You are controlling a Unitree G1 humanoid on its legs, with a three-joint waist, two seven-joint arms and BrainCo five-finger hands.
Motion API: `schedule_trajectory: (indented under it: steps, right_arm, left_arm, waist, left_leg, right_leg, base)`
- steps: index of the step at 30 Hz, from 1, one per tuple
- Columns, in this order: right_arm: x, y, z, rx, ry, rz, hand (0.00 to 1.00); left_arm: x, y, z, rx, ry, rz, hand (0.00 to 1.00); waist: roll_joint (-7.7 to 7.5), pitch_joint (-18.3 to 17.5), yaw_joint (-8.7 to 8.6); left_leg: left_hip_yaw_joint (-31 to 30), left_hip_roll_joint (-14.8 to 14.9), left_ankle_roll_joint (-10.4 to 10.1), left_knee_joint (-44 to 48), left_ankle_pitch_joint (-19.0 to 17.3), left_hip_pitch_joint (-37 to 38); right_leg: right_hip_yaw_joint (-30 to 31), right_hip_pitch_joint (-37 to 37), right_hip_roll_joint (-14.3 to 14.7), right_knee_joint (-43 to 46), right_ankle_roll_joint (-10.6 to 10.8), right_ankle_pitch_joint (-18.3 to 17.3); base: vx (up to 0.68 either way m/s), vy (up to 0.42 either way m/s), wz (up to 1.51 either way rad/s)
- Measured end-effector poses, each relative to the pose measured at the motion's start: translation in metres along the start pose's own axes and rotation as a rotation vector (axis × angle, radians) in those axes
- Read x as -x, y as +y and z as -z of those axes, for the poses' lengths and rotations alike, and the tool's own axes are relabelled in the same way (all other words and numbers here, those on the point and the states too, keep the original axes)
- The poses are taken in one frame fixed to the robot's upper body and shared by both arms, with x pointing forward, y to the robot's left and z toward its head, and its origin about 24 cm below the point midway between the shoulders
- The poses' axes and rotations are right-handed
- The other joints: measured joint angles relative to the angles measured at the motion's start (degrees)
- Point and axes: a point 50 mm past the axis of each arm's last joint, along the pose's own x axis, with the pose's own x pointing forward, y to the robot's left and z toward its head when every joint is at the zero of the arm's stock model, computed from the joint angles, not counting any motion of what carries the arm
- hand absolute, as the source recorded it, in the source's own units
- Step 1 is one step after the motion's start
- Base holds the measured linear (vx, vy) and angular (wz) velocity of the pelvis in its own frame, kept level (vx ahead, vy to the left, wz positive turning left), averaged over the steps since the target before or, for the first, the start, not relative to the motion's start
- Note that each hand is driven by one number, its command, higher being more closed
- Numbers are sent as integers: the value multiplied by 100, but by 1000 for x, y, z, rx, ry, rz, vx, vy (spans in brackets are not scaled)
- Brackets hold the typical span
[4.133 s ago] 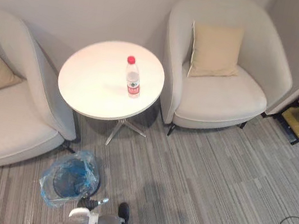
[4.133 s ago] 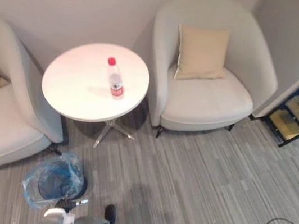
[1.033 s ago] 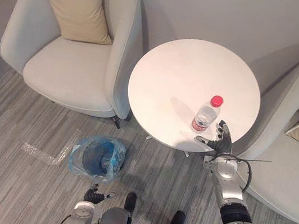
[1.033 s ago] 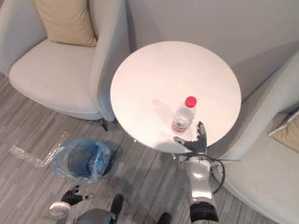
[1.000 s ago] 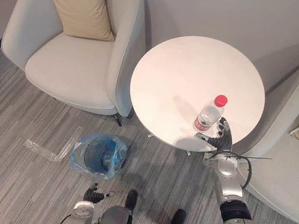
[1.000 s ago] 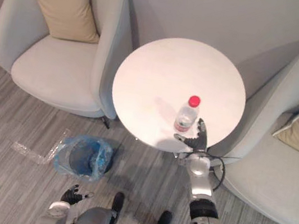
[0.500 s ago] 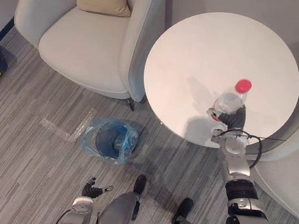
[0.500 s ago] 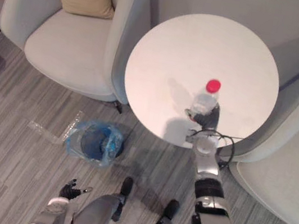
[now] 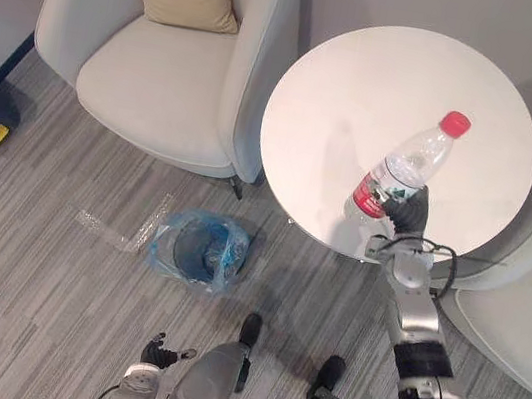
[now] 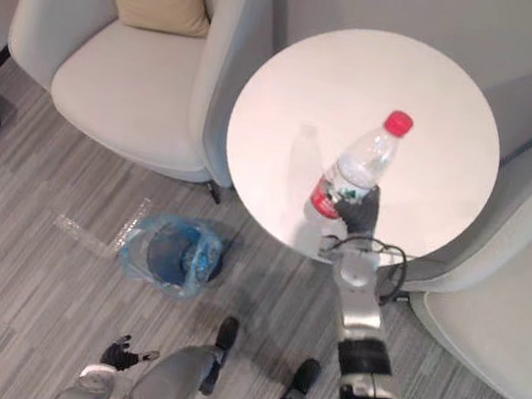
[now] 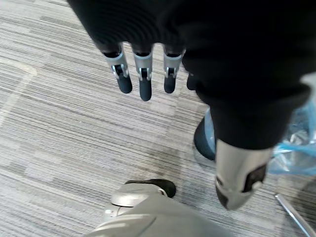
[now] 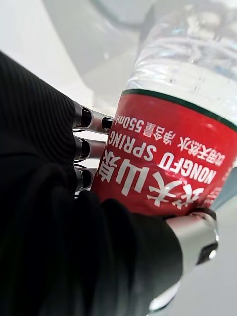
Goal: Gather rubbish on tea table into small bin, then transfer packed bag to large trash can.
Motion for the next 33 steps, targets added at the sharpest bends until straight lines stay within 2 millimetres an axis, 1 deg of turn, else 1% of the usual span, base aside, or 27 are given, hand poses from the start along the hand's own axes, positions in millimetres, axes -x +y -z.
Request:
schedule_trajectory:
  steps: [1, 2, 3, 5, 7, 9, 10, 13, 16, 19, 23, 27, 30, 31, 33]
  right_arm:
    - [10, -4, 4, 5, 11, -8, 100]
    - [13, -5, 6, 8, 18, -8, 100]
    - [24, -8, 11, 12, 40, -11, 100]
    - [35, -9, 16, 15, 62, -26, 100]
    - [53, -13, 21, 56, 80, -43, 100]
    - [66, -14, 25, 84, 98, -53, 100]
    - [73, -14, 30, 83, 126, -56, 100]
    - [86, -15, 39, 133, 168, -75, 100]
    - [92, -17, 41, 157, 181, -81, 100]
    - [100, -18, 35, 230, 161, -98, 100]
    - [102, -19, 32, 270, 142, -107, 100]
    - [102, -17, 33, 269, 143, -113, 100]
    - [104, -13, 33, 264, 144, -131, 100]
    - [104, -12, 34, 263, 147, -134, 100]
    - [104, -12, 36, 266, 154, -135, 100]
  left_arm:
    - [1, 2, 4, -12, 9, -2, 0]
    - [1, 2, 4, -17, 12, -2, 0]
    - [1, 2, 8, -44, 19, 3, 0]
    - [2, 4, 13, -56, 33, 16, 0]
    - [3, 5, 18, -73, 45, 17, 0]
    - [4, 7, 24, -83, 63, 18, 0]
    - [6, 8, 29, -86, 80, 18, 0]
    - [7, 9, 35, -100, 95, 29, 0]
    - [8, 9, 36, -106, 99, 31, 0]
    - [8, 8, 37, -128, 100, 36, 0]
    - [9, 8, 43, -149, 116, 40, 0]
    - [10, 9, 45, -150, 122, 40, 0]
    - [10, 9, 45, -160, 121, 42, 0]
    - [10, 8, 44, -164, 117, 44, 0]
    - [10, 7, 43, -167, 113, 49, 0]
  waist:
    - [-54, -92, -60]
    - [-63, -130, -60]
    - [-111, -259, -60]
    - [-174, -392, -65]
    - [-248, -540, -130]
    - [-294, -684, -185]
    - [-325, -796, -228]
    - [-352, -919, -312]
    - [-351, -933, -343]
    - [-353, -956, -351]
    - [-395, -1156, -356]
    - [-399, -1164, -353]
    - [-387, -1166, -352]
    - [-357, -1163, -352]
    - [-335, -1151, -333]
  left_leg:
    - [34, -5, 0, -2, 0, 34]
    - [43, -5, 0, -3, 0, 41]
    - [97, -1, 0, -31, 0, 84]
    - [186, 5, 1, -91, 1, 186]
    - [253, -1, 1, -126, 1, 341]
    - [292, 7, -4, -177, 4, 401]
    - [319, 14, -5, -181, 4, 422]
    - [473, 38, -5, -205, 3, 520]
    - [526, 42, -5, -207, 3, 600]
    - [528, 43, -6, -241, 3, 725]
    - [528, 44, -13, -287, 10, 804]
    - [518, 43, -11, -283, 12, 898]
    - [411, 36, -10, -223, 32, 826]
    - [290, 33, -12, -79, 31, 643]
    - [268, 52, -24, -40, 52, 545]
  right_leg:
    - [32, 38, 1, -71, 7, 45]
    - [45, 40, 1, -77, 10, 49]
    - [95, 49, 1, -96, 16, 57]
    - [200, 101, 3, -152, 23, 81]
    - [265, 219, 5, -256, 34, 114]
    - [318, 222, 8, -260, 36, 116]
    - [361, 221, 12, -262, 38, 121]
    - [537, 225, 21, -271, 42, 172]
    - [604, 277, 22, -295, 47, 205]
    - [610, 394, 26, -326, 47, 222]
    - [628, 437, 30, -326, 47, 221]
    - [622, 545, 33, -327, 47, 219]
    - [487, 563, 36, -326, 46, 216]
    - [342, 541, 36, -319, 51, 193]
    - [285, 462, 38, -183, 33, 127]
  base:
    - [-38, 22, -8]
    - [-25, 24, -17]
    - [-14, 19, -17]
    - [-16, 21, -26]
    - [-47, 14, -20]
    - [-53, 11, -15]
    - [-45, 16, -18]
    - [-48, 16, -25]
    - [-42, 16, -16]
    - [-42, 4, -3]
    - [-9, 1, -2]
    - [-8, 0, 1]
    - [-54, -11, 23]
    - [-59, -17, 42]
    - [-56, -15, 34]
